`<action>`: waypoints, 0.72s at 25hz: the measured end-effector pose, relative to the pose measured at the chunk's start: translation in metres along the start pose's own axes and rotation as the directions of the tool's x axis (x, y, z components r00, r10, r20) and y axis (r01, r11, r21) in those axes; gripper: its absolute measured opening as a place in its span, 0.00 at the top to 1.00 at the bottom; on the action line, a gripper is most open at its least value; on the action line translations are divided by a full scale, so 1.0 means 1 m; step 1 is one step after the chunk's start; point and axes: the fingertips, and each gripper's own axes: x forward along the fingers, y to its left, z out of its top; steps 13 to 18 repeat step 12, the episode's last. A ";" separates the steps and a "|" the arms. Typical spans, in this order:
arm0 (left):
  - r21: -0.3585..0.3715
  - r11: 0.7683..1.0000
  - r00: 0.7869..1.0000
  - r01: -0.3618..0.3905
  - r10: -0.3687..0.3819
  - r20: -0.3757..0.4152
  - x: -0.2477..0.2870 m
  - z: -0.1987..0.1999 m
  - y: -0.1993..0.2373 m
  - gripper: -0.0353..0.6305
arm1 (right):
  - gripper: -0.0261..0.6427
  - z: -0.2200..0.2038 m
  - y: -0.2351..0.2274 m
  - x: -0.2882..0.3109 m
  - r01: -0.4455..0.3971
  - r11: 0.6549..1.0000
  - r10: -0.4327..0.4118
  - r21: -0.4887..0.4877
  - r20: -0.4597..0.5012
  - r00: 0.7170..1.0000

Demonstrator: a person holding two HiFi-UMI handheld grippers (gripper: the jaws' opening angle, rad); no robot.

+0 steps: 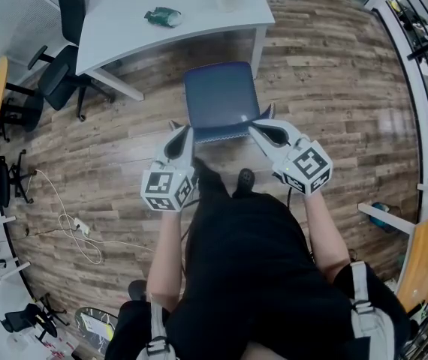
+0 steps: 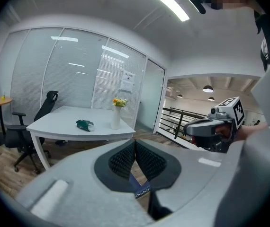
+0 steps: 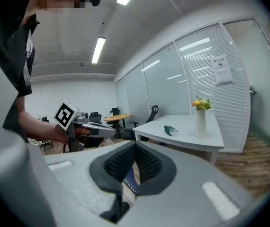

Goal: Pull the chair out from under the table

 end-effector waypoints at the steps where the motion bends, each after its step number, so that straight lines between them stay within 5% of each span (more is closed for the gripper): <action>1: 0.000 1.000 1.000 0.001 -0.001 -0.001 0.001 0.000 0.000 0.93 | 0.96 0.000 -0.001 0.000 0.005 1.000 -0.005 -0.001 -0.001 1.000; 18: 0.022 0.999 0.998 0.042 -0.041 -0.049 0.007 -0.007 -0.010 0.93 | 0.96 -0.002 -0.013 -0.005 0.051 0.998 -0.052 -0.019 -0.009 0.999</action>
